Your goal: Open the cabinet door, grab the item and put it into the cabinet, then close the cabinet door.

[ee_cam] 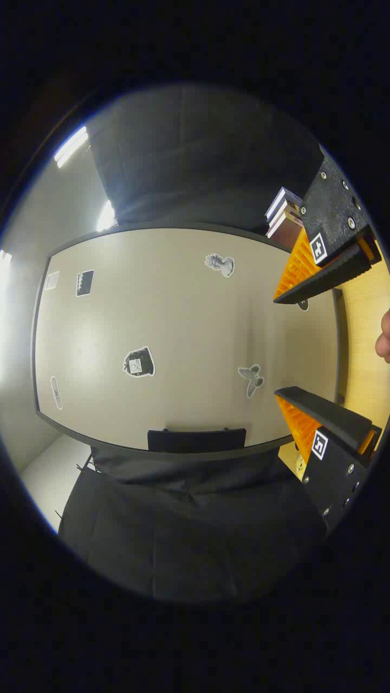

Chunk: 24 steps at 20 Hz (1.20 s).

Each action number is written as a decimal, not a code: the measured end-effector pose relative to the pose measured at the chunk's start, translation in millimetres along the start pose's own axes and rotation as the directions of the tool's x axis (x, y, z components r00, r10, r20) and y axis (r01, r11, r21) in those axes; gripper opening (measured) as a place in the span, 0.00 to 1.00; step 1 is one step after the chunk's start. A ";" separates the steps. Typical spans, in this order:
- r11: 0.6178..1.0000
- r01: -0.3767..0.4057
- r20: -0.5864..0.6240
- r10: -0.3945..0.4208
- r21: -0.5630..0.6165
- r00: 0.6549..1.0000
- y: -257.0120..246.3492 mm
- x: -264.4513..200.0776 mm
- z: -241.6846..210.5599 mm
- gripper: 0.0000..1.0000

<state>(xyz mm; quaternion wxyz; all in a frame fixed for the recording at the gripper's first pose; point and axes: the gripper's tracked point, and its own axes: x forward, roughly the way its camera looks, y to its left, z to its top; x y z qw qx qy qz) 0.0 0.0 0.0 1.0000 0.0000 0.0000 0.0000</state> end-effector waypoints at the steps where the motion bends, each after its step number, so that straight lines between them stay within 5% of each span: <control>1: 1.000 -0.003 -0.003 0.003 -0.004 1.000 0.8 -0.7 -0.6 0.95; 24: 1.000 0.008 0.007 -0.008 -0.009 1.000 -6.2 -4.0 -1.0 0.95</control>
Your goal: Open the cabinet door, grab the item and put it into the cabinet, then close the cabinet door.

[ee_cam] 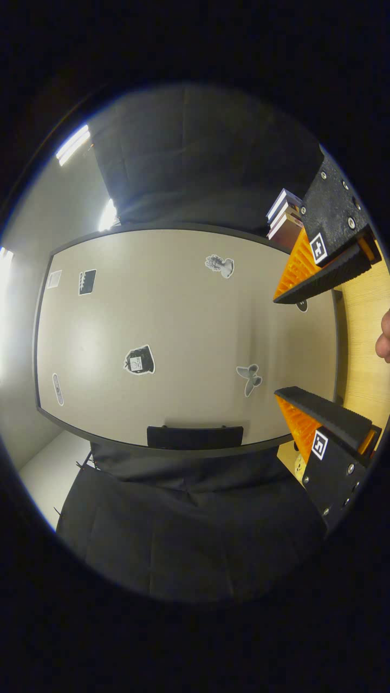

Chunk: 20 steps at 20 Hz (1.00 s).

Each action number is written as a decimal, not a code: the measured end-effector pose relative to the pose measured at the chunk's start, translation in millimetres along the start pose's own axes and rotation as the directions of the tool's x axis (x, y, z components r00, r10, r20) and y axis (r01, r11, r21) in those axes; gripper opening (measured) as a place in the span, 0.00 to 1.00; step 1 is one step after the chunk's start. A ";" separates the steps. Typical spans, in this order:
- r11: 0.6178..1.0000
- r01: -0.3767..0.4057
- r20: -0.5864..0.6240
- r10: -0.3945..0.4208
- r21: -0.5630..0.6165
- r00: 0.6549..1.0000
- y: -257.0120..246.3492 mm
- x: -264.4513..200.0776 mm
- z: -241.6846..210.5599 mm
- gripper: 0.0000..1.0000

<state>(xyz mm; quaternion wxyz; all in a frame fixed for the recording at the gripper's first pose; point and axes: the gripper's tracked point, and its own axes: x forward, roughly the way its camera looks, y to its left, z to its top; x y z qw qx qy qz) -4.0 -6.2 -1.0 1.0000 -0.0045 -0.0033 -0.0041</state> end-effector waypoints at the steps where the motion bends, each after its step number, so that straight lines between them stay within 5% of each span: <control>1: 1.000 0.002 -0.004 -0.002 0.002 1.000 -1.4 0.7 -1.1 0.95; 11: 1.000 -0.012 -0.008 0.012 0.008 1.000 4.6 10.7 4.4 0.95; 20: 0.995 -0.094 0.017 0.095 -0.010 0.995 66.1 26.8 42.7 0.95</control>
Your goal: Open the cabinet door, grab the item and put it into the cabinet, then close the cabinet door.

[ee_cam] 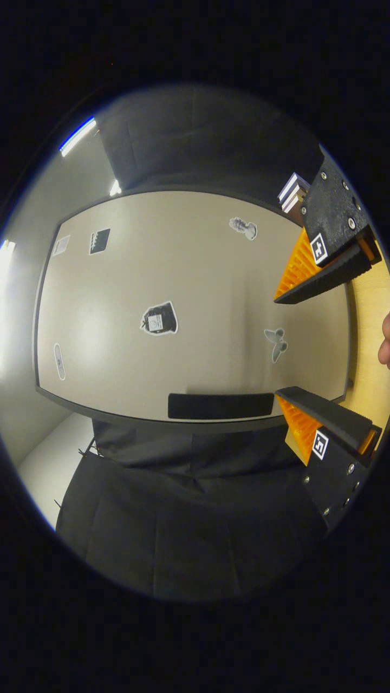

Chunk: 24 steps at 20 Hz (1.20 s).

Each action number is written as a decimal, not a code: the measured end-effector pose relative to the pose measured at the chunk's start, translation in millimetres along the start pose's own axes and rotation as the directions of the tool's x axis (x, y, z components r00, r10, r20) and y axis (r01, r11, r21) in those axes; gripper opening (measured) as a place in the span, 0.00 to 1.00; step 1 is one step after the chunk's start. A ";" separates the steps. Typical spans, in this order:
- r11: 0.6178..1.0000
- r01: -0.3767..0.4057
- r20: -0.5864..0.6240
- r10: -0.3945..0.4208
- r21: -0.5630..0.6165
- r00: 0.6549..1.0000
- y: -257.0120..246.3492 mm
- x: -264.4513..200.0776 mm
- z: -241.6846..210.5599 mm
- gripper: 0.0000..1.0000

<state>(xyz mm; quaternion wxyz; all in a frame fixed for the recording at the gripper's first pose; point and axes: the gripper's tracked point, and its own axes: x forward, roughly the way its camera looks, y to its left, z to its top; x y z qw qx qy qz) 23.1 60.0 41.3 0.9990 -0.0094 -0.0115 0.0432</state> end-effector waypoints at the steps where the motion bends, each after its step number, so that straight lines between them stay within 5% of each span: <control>1: 1.000 -0.009 -0.004 0.009 0.004 1.000 8.9 6.3 1.5 0.95; 6: 0.996 -0.052 -0.009 0.053 0.070 0.999 44.7 35.3 10.5 0.93; 8: 0.995 -0.058 -0.022 0.060 0.076 0.998 52.1 48.2 8.9 0.84; 12: 0.997 -0.075 -0.028 0.076 0.027 0.997 63.1 54.3 8.7 0.37; 24: 0.981 -0.193 -0.029 0.193 -0.001 0.981 62.9 41.9 7.3 0.20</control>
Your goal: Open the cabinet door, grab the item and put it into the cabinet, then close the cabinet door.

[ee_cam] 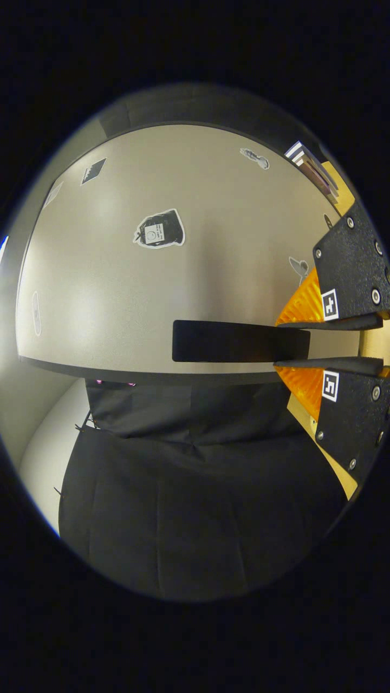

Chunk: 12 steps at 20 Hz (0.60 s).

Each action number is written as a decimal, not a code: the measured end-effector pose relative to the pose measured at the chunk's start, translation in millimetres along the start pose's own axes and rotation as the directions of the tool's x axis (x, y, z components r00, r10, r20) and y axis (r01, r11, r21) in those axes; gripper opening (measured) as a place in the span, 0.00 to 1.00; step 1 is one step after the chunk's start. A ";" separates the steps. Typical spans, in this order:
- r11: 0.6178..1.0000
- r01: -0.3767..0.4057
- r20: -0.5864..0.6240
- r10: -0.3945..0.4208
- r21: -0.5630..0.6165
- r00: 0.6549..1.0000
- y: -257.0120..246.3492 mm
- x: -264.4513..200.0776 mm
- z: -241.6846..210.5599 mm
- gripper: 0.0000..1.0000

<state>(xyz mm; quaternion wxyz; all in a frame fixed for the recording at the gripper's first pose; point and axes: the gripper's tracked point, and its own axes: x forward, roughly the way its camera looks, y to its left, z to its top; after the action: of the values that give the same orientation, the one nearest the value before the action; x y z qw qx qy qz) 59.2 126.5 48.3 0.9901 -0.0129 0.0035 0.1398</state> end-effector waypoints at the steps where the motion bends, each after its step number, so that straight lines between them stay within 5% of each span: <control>1: 1.000 -0.014 -0.003 0.014 0.000 1.000 1.3 -4.5 -0.3 0.20; 12: 0.973 -0.231 -0.035 0.231 -0.016 0.972 -0.7 -43.4 -2.8 0.20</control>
<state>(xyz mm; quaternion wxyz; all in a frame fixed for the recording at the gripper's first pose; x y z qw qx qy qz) 17.8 113.7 46.0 0.9667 -0.0248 0.0197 0.2538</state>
